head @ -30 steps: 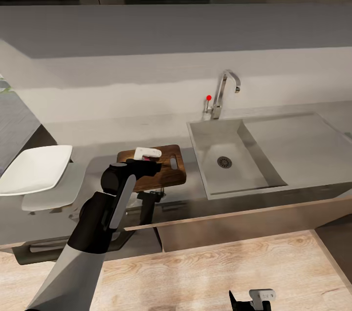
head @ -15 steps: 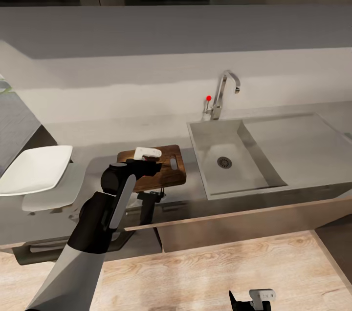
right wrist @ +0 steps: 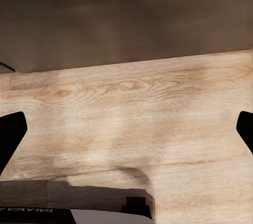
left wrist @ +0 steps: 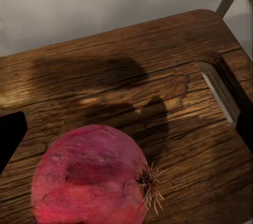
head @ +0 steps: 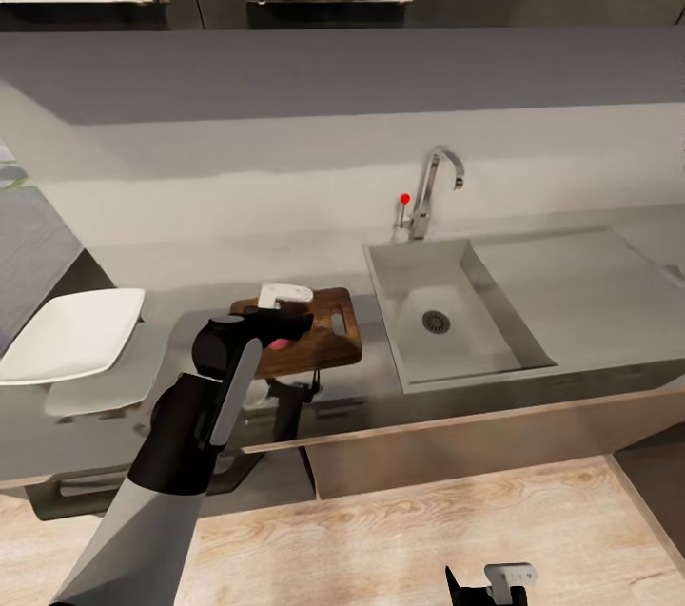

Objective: In the kitchen, take the Vidalia onion out of the sink, dice it on the chopping board with the paring knife, put the diced onion into the bowl on the countertop, then place both the paring knife and the chopping board into the sink.

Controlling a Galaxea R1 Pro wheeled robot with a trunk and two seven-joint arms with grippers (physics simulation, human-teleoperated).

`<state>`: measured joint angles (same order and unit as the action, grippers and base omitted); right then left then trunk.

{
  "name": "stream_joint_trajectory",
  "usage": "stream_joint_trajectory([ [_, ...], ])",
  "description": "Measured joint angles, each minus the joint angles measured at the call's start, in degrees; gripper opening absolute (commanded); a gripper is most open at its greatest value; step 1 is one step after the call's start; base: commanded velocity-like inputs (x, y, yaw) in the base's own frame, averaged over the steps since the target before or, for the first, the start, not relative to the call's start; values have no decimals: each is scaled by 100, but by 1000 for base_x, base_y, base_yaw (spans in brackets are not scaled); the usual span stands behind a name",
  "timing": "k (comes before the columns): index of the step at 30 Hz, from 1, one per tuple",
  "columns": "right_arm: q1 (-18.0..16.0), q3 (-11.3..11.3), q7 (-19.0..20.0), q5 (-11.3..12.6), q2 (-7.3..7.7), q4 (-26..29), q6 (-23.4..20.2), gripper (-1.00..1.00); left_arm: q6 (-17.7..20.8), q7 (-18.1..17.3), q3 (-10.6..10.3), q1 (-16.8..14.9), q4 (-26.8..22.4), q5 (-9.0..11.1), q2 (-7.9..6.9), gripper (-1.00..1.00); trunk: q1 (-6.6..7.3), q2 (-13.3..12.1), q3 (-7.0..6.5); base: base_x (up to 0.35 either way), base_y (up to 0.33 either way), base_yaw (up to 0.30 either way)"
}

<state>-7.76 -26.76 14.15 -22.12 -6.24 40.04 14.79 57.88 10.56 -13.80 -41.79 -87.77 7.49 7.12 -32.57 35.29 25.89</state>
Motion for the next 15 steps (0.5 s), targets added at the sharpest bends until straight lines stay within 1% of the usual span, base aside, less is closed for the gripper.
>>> stream_joint_trajectory([
  [8,0,0,-4,0,0,0,0,100,0,0,0,0,-93,0,0,100,-1,0,-74,-22,0,0],
  [11,0,0,-4,0,0,0,1,100,0,-2,-4,0,-95,0,0,100,-2,0,-101,-226,0,0],
  [15,0,0,-3,0,0,0,0,100,0,0,-5,0,-96,-1,0,100,-3,-1,-138,-310,0,0],
])
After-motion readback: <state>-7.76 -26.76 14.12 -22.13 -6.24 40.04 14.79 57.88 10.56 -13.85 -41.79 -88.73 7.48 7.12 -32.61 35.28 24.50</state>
